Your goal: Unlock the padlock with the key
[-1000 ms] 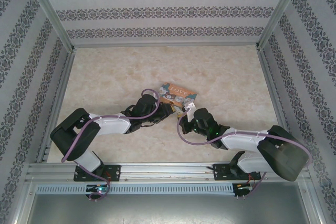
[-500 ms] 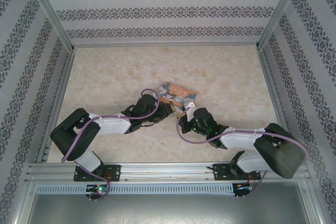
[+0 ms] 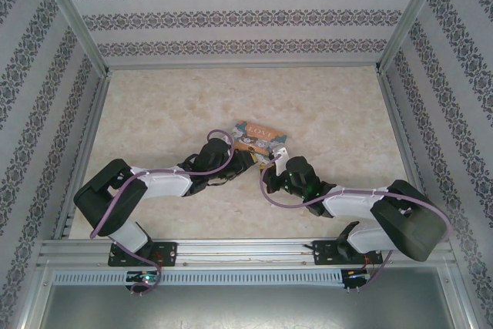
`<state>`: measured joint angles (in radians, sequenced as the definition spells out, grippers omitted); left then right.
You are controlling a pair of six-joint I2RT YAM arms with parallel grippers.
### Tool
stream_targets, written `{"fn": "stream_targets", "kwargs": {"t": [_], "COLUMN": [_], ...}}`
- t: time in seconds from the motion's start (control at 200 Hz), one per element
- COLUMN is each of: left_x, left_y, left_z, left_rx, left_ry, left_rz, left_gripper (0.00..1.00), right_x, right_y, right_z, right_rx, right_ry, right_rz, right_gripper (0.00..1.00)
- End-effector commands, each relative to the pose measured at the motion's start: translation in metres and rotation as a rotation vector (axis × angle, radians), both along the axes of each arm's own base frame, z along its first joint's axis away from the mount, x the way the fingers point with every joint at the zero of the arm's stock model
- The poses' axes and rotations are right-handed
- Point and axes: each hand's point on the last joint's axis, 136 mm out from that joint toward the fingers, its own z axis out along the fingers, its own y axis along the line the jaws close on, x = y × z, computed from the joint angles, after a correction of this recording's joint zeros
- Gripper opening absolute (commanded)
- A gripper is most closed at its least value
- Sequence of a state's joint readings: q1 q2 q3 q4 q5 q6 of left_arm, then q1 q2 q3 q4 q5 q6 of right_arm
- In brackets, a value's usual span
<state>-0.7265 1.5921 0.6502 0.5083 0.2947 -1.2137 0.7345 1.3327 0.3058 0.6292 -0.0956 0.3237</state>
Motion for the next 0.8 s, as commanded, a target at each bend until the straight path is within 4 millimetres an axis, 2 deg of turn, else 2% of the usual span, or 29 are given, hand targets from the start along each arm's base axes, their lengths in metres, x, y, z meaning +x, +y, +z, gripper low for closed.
{"fn": "stream_targets", "kwargs": {"t": [0.0,0.205,0.225,0.325,0.794], "left_x": [-0.004,-0.005,-0.005,-0.006,-0.007], "left_y": [-0.014,-0.014,-0.014,-0.015,-0.016], "left_z": [0.021,0.021,0.021,0.021,0.021], "left_rx": [-0.064,-0.064,-0.065,-0.066,-0.066], "left_ry": [-0.043,-0.041,-0.041,-0.037,-0.039], "left_rz": [-0.044,-0.047,-0.047,-0.049,-0.054], "left_gripper": [0.04,0.05,0.05,0.04,0.05], "right_x": [0.012,0.011,0.017,0.021,0.036], "right_y": [0.012,0.016,0.021,0.026,0.042], "right_z": [0.029,0.029,0.04,0.05,0.075], "right_rx": [0.088,0.101,0.118,0.14,0.203], "right_ry": [-0.063,-0.066,-0.086,-0.111,-0.144], "right_rz": [0.011,0.028,0.03,0.038,0.08], "right_gripper": [0.0,0.0,0.0,0.0,0.0]}}
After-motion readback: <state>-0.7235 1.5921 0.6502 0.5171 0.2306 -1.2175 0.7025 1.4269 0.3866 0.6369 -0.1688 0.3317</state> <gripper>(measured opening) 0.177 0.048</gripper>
